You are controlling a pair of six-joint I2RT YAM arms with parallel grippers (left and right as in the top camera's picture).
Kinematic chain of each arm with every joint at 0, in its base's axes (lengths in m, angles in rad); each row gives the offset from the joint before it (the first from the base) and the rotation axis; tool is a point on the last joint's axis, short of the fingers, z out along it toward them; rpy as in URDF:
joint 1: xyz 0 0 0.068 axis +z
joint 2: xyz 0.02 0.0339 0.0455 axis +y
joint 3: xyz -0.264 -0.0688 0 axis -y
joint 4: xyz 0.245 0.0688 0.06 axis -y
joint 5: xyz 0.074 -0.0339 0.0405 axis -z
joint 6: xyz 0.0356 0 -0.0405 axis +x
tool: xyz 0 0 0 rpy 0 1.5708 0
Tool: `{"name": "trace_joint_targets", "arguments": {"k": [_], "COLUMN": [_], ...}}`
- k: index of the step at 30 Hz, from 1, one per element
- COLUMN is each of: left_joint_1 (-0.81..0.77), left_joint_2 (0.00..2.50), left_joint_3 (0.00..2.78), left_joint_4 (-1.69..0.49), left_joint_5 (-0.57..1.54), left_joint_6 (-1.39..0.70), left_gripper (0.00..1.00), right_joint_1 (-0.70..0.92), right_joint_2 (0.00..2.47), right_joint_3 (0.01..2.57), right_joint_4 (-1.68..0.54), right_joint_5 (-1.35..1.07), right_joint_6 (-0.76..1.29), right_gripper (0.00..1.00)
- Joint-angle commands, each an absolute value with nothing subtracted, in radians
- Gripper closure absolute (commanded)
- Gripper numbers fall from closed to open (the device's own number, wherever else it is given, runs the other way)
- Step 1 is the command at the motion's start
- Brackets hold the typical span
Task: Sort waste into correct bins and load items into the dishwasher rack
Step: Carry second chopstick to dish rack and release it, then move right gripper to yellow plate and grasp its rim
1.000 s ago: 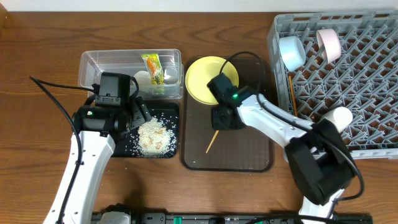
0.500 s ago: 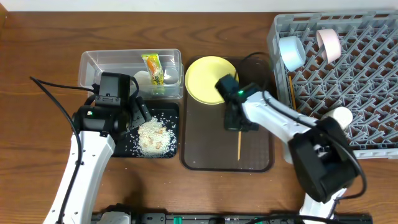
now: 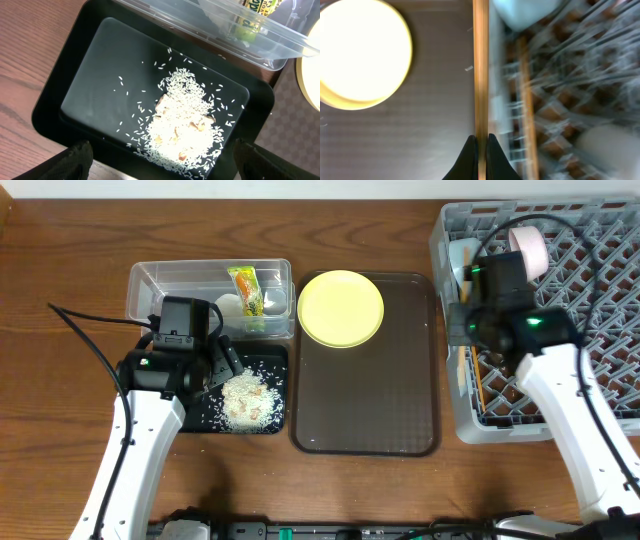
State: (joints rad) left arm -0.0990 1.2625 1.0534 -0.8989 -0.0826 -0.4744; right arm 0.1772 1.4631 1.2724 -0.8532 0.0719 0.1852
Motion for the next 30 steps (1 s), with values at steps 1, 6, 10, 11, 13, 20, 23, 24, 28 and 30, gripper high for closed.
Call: {"name": "trace_joint_targets", "arguments": {"k": [1, 6, 10, 11, 13, 20, 23, 24, 28, 30], "left_joint_1": [-0.094, -0.094, -0.094, -0.094, -0.094, -0.094, -0.094, -0.094, -0.094, -0.094], "left_joint_2": [1.266, 1.266, 1.266, 1.266, 1.266, 1.266, 1.266, 1.266, 1.266, 1.266], "left_joint_3": [1.051, 1.051, 1.051, 1.051, 1.051, 1.051, 1.051, 1.051, 1.051, 1.051], "left_joint_4": [-0.904, -0.904, -0.904, -0.904, -0.904, -0.904, -0.904, -0.904, -0.904, -0.904], "left_joint_5": [-0.098, -0.097, -0.097, -0.097, -0.098, -0.098, -0.098, -0.097, -0.098, -0.098], "left_joint_6": [-0.477, -0.477, -0.477, -0.477, -0.477, -0.477, -0.477, -0.477, -0.477, -0.477], "left_gripper": [0.09, 0.09, 0.09, 0.09, 0.09, 0.09, 0.09, 0.09, 0.09, 0.09], "right_joint_1": [0.117, 0.065, 0.066, 0.067, 0.072, 0.121, 0.167, 0.184, 0.265, 0.297], "right_joint_2": [1.486, 1.552, 1.601, 1.606, 1.604, 1.553, 1.547, 1.551, 1.599, 1.642], "right_joint_3": [1.280, 1.280, 1.280, 1.280, 1.281, 1.316, 1.316, 1.316, 1.314, 1.314], "right_joint_4": [-0.862, -0.863, -0.860, -0.860, -0.852, -0.755, -0.698, -0.686, -0.653, -0.641], "right_joint_5": [0.044, 0.044, 0.033, 0.020, -0.007, -0.039, -0.109, -0.130, -0.119, -0.078], "right_joint_6": [-0.037, -0.050, -0.051, -0.051, -0.051, -0.045, 0.007, 0.019, 0.101, 0.172], "right_gripper": [0.99, 0.99, 0.95, 0.94, 0.91, 0.62, 0.60, 0.59, 0.54, 0.53]}}
